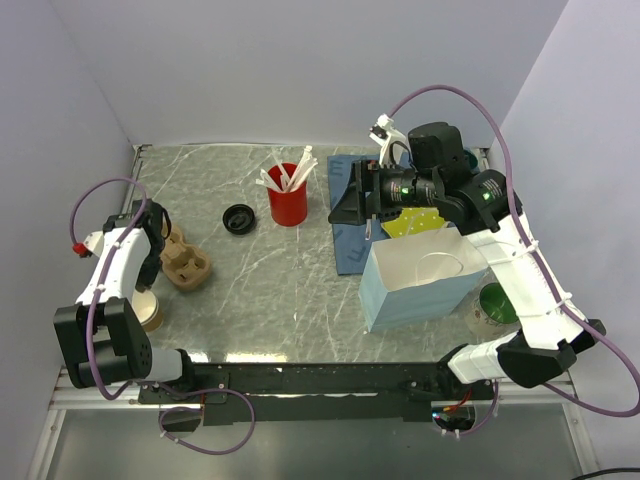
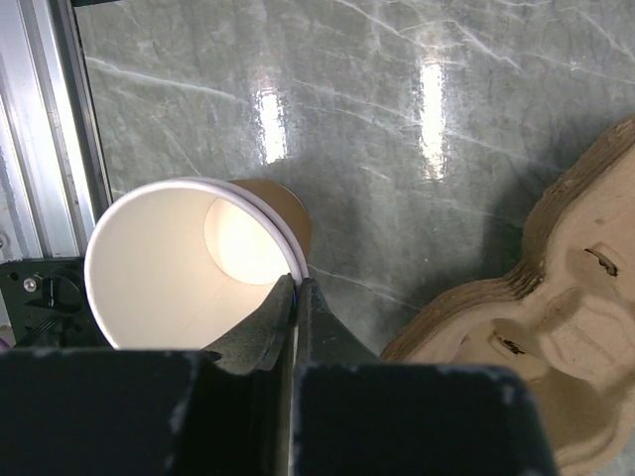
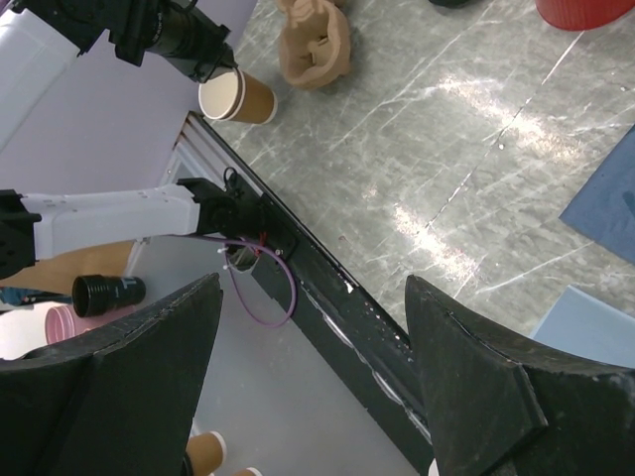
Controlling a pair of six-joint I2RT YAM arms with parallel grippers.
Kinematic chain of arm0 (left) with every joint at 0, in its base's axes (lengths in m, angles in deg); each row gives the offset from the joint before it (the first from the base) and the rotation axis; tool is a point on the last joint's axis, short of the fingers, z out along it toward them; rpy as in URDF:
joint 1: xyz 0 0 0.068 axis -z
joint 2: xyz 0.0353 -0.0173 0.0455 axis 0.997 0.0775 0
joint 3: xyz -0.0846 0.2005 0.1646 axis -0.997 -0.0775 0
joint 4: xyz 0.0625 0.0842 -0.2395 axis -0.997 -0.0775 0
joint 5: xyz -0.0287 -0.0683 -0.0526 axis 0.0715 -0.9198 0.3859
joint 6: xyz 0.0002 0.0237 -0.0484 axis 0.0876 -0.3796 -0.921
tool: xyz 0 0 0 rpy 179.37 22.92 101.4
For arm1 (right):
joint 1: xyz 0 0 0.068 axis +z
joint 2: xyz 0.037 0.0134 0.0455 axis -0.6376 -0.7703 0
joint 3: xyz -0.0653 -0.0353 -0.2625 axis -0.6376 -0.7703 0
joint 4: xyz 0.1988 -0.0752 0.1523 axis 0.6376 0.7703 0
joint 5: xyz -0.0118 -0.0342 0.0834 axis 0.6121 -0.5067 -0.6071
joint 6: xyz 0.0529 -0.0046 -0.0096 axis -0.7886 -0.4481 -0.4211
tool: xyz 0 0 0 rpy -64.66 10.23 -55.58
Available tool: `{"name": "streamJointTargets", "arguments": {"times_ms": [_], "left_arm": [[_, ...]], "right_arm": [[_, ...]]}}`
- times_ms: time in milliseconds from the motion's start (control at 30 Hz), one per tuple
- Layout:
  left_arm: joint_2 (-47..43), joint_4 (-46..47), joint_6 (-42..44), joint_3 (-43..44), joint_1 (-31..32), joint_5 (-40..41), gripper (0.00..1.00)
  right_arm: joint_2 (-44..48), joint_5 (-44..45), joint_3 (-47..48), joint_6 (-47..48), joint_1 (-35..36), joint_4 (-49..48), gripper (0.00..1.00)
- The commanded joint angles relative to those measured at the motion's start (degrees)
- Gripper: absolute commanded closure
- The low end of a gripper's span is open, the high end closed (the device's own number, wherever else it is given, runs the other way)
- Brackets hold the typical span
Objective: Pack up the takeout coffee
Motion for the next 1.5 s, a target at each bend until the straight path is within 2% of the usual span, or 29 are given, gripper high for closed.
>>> {"name": "streamJointTargets", "arguments": {"times_ms": [0, 133, 433, 733, 767, 800, 900, 967, 1167, 1233, 1300, 1400, 1467], "left_arm": [[-0.9, -1.8, -0.2, 1.3, -0.2, 1.3, 0.94], [-1.2, -1.3, 1.9, 1.9, -0.2, 1.9, 0.99], [-0.3, -1.8, 6.8, 6.0, -0.2, 2.7, 0.99], [1.8, -1.6, 8.8, 4.3, -0.3, 1.7, 0.99], [2.3, -1.7, 8.9, 4.5, -0.2, 1.6, 0.87], [2.4, -1.7, 9.0, 4.8, -0.2, 1.6, 0.80], [2.8, -2.3, 8.9, 5.2, -0.3, 2.0, 0.68], [2.9, -2.3, 8.8, 5.2, -0.2, 1.9, 0.66], [2.0, -1.2, 9.3, 4.2, -0.3, 0.9, 0.70], [1.8, -1.0, 9.2, 4.0, -0.2, 0.9, 0.78], [1.9, -1.4, 8.9, 4.1, -0.2, 1.0, 0.82], [2.2, -1.9, 8.7, 4.3, -0.2, 1.6, 0.97], [2.1, -2.2, 8.7, 4.8, -0.3, 1.8, 0.99]], "right_arm": [[1.8, -0.5, -0.4, -0.5, -0.1, -1.4, 0.18], [1.7, -0.4, -0.8, -0.6, -0.1, -1.3, 0.18], [1.1, -1.0, -0.8, -1.5, -0.2, -1.4, 0.18], [0.4, -1.2, 0.0, -1.7, -0.2, -1.2, 0.18], [0.2, -1.2, 0.1, -1.6, -0.2, -1.0, 0.18], [0.3, -1.2, 0.0, -1.8, -0.2, -1.1, 0.18], [0.5, -1.3, -0.2, -1.7, -0.2, -1.1, 0.18], [0.5, -1.3, -0.2, -1.8, -0.2, -1.0, 0.18], [0.7, -1.2, -0.4, -2.2, -0.2, -1.0, 0.18], [0.7, -1.4, -0.5, -2.2, -0.2, -1.1, 0.18], [0.9, -1.3, -0.6, -2.3, -0.2, -1.2, 0.18], [0.9, -1.3, -0.7, -2.3, -0.2, -1.0, 0.18], [0.9, -1.3, -0.7, -2.5, -0.1, -1.0, 0.18]]}}
